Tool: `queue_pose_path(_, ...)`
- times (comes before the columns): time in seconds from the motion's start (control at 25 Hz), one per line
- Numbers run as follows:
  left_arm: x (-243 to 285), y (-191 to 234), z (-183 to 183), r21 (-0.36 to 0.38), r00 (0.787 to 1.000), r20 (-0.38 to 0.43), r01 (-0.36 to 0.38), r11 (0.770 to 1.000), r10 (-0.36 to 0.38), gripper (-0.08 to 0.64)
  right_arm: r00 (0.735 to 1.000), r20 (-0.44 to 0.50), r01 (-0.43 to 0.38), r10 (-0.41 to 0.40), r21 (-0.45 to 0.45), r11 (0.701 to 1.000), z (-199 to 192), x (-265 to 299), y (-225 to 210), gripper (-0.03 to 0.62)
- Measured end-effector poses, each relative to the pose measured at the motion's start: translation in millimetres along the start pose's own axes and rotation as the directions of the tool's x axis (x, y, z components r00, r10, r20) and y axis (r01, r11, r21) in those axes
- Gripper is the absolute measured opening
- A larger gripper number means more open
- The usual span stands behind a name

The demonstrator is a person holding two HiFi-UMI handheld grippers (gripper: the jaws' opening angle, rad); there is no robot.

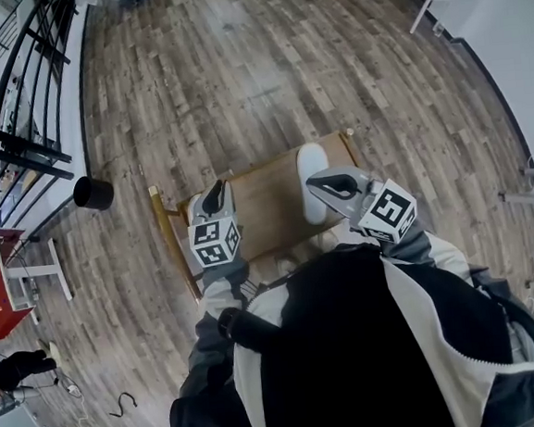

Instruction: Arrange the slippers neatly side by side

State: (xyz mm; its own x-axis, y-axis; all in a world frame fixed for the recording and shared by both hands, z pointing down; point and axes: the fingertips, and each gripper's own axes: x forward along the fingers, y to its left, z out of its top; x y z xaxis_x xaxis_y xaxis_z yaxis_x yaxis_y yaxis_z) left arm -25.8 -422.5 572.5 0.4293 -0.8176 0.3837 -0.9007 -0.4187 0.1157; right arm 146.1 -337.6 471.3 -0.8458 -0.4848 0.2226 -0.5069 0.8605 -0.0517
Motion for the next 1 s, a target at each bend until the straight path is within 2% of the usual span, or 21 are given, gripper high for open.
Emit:
queue_pose_path(0.16, -29, -40, 54, 0.113, 0.984, 0.128, 0.106, 0.988, -0.120, 0.015, 0.999, 0.018, -0.032, 0.033, -0.016, 0.999, 8, 11, 7, 0.006)
queue_pose_path(0.36, -90, -89, 105, 0.256, 0.923, 0.279, 0.196, 0.947, -0.266, 0.017, 0.996, 0.055, -0.062, 0.064, -0.029, 0.998, 23, 19, 16, 0.006)
queue_pose_path(0.44, -108, -101, 109, 0.275, 0.911, 0.293, 0.210, 0.938, -0.290, 0.017, 0.995, 0.075, -0.069, 0.071, -0.032, 0.997, 30, 19, 18, 0.005)
queue_pose_path(0.6, -118, -105, 103, 0.236, 0.910, 0.286, 0.238, 0.942, -0.302, 0.018, 0.991, 0.103, -0.077, 0.080, -0.032, 0.997, 37, 22, 21, 0.006)
queue_pose_path(0.76, -118, -91, 103, 0.205, 0.919, 0.285, 0.220, 0.954, -0.273, 0.018, 0.991, 0.102, -0.082, 0.085, -0.036, 0.996, 39, 28, 24, 0.006)
queue_pose_path(0.88, -117, -81, 100, 0.194, 0.927, 0.276, 0.204, 0.960, -0.253, 0.018, 0.996, 0.081, -0.044, 0.045, -0.013, 0.999, 29, 34, 14, 0.008)
queue_pose_path(0.96, -114, -76, 98, 0.176, 0.931, 0.268, 0.205, 0.963, -0.248, 0.018, 0.999, 0.039, 0.009, -0.011, 0.052, 0.999, 8, 39, -4, 0.131)
queue_pose_path(1.0, -113, -75, 97, 0.171, 0.930, 0.269, 0.209, 0.963, -0.249, 0.018, 0.999, 0.007, 0.044, -0.045, 0.093, 0.995, -7, 41, -15, 0.159)
